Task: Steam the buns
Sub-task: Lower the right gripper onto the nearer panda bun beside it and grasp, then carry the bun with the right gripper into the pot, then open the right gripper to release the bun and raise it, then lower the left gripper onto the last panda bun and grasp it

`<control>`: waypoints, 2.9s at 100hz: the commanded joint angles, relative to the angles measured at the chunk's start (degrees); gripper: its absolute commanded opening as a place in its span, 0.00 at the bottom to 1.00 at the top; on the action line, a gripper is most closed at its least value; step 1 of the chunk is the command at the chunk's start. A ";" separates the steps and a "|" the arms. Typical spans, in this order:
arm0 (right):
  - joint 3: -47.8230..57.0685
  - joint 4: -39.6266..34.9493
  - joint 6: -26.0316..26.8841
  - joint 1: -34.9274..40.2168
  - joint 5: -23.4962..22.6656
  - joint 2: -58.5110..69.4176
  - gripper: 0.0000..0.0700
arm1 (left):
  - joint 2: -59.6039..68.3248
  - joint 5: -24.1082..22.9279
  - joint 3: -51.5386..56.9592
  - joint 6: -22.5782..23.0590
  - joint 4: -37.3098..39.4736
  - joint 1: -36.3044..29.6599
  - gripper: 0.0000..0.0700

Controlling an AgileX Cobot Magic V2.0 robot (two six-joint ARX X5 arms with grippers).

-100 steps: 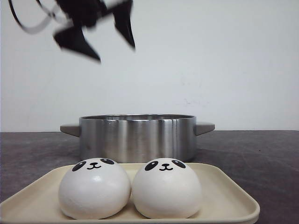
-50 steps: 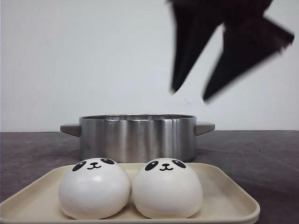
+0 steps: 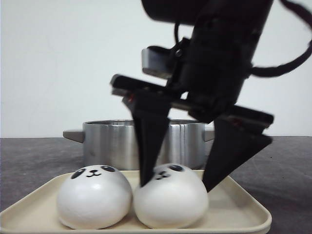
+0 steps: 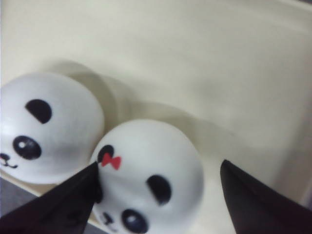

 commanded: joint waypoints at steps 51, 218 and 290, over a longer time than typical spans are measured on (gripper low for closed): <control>11.41 3.85 -6.01 0.61 3.61 -8.04 0.02 | 0.35 -0.42 0.94 0.42 -0.11 -0.46 0.85; 28.48 2.21 -20.63 -21.29 0.07 4.76 0.01 | 4.94 3.67 -15.39 -3.10 -7.10 -1.27 0.85; 28.48 5.33 -20.41 -14.32 2.01 -25.03 0.01 | 27.82 8.70 -26.43 -10.14 4.92 -13.97 0.85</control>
